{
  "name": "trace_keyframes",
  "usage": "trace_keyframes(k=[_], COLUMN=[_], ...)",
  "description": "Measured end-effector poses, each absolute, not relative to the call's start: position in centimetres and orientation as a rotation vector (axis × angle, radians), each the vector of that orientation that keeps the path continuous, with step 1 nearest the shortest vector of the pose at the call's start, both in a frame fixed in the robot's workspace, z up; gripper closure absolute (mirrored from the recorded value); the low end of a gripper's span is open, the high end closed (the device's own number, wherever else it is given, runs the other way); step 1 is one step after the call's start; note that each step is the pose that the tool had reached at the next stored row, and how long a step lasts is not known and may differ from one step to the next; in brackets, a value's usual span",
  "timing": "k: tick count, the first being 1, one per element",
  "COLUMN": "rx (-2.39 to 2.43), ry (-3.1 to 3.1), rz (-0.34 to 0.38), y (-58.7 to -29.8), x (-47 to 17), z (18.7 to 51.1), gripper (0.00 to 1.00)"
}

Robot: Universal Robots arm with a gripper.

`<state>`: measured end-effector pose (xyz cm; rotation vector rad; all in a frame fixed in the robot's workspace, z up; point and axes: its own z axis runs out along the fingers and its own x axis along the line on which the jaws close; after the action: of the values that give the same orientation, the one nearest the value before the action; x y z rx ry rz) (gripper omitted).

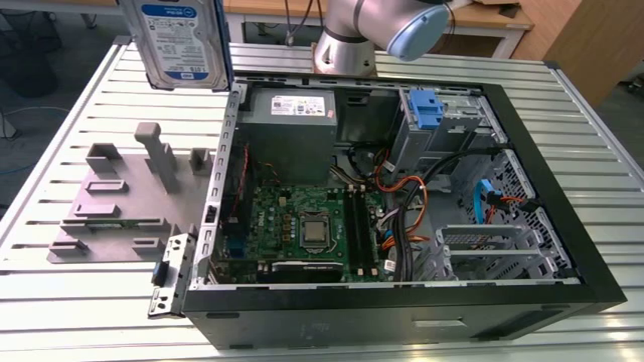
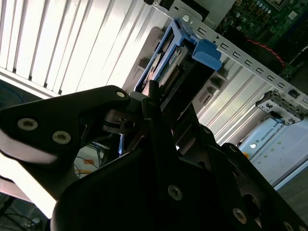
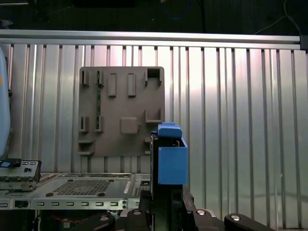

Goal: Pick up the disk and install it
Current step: 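Pick up the disk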

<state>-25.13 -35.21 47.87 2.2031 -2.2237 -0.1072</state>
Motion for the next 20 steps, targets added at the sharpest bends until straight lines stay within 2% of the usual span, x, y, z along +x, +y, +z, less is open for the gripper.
trace_keyframes(k=[20], rx=[2.2], ry=[-2.227], rz=[-0.107], y=[-35.2], x=[-21.4], z=[47.9], gripper=[0.65])
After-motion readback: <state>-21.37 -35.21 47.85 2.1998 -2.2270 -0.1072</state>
